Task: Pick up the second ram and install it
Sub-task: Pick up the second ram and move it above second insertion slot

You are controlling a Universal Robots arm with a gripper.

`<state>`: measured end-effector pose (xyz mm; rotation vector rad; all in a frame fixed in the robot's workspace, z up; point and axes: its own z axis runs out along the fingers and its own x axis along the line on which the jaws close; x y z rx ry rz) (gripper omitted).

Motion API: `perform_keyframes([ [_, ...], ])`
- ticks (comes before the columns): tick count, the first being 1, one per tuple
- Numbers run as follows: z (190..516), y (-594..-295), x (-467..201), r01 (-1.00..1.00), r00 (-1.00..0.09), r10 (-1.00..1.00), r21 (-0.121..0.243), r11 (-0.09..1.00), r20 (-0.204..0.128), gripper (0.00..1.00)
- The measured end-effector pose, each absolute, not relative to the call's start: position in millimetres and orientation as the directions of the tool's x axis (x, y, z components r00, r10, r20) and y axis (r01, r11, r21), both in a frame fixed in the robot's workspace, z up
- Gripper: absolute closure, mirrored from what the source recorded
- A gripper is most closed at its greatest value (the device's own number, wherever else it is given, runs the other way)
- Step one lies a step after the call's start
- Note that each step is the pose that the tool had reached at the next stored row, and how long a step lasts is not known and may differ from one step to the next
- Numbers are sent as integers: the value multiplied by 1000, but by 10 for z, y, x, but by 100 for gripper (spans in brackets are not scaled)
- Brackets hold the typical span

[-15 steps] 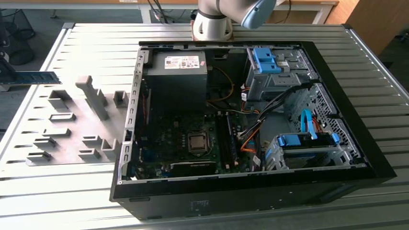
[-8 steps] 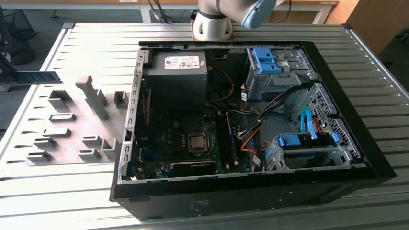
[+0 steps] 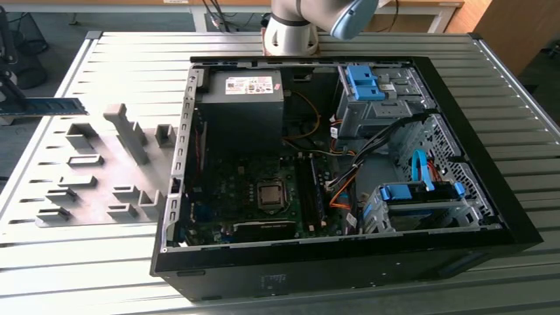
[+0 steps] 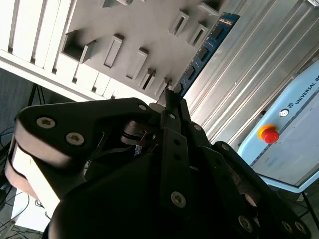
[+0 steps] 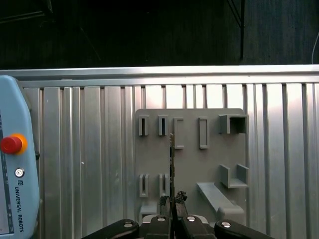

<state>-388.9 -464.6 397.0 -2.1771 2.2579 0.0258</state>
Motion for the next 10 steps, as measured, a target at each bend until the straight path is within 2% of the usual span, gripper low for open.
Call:
perform_keyframes([
  [10,3970,-4646,-3868,-999,-36,-999,8,36,-15,86],
])
